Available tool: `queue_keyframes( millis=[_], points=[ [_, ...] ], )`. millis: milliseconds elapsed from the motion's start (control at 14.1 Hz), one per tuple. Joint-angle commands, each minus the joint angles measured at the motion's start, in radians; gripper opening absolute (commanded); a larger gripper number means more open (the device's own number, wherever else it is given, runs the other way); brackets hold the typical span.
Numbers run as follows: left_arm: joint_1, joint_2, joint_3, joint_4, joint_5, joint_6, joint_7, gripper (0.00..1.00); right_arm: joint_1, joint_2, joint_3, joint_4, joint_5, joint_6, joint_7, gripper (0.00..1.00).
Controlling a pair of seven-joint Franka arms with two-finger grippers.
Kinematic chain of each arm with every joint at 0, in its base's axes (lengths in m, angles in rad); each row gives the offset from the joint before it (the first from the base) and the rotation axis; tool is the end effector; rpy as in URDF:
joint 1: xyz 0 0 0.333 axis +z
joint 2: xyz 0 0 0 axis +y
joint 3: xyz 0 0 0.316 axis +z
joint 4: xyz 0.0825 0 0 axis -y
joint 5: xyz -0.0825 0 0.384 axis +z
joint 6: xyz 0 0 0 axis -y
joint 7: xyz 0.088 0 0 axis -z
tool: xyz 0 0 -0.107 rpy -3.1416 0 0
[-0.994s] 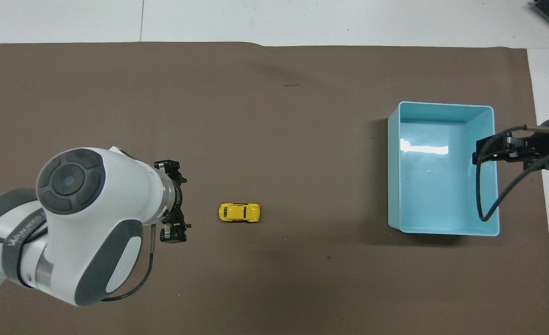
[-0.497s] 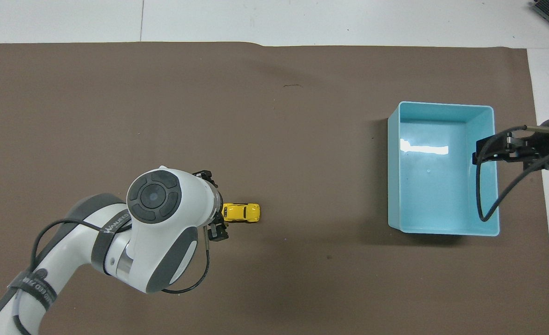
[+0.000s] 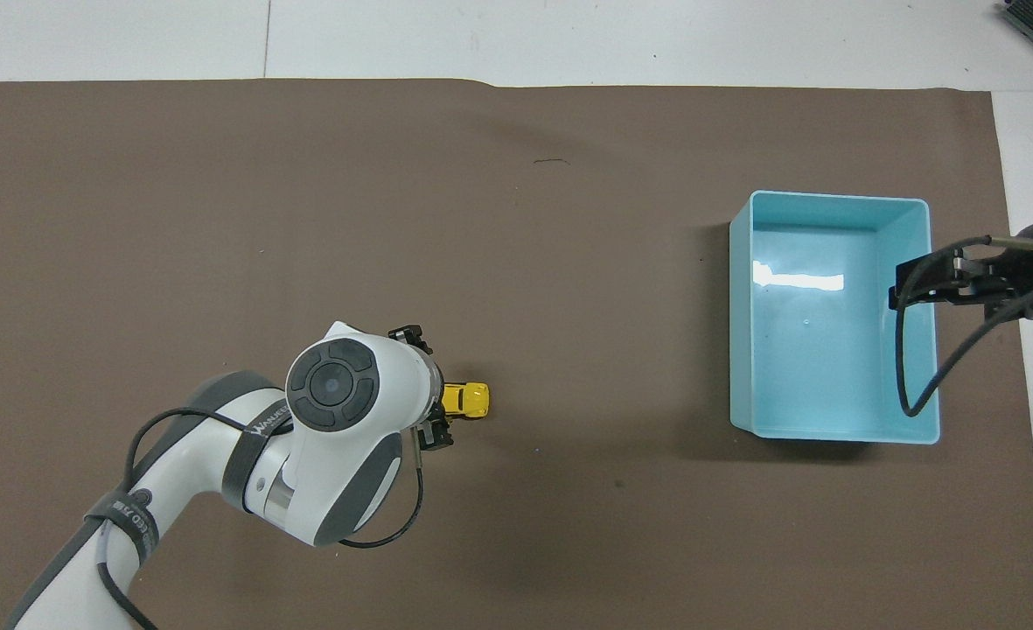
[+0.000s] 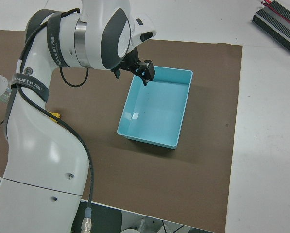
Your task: Wind up and store yellow beetle car
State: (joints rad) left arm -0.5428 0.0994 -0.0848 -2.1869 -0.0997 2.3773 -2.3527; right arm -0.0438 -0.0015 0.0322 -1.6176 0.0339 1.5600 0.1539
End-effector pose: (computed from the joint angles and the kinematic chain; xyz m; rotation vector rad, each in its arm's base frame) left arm 0.4487 -0.3263 0.3513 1.8974 2.3782 -0.1112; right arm 0.5512 -0.0027 0.6024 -3.0998 0.2580 0.0908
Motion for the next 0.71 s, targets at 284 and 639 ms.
queue_keyframes(
  millis=[284,639],
  points=[
    [-0.086,0.069,0.02,-0.044,-0.006,0.109,-0.037,1.0,-0.008,0.014,0.006,0.024,0.011,-0.015,-0.017,1.0],
    [-0.069,0.074,0.025,-0.028,0.005,0.083,-0.039,1.0,-0.008,0.014,0.006,0.024,0.011,-0.015,-0.017,1.0]
  ],
)
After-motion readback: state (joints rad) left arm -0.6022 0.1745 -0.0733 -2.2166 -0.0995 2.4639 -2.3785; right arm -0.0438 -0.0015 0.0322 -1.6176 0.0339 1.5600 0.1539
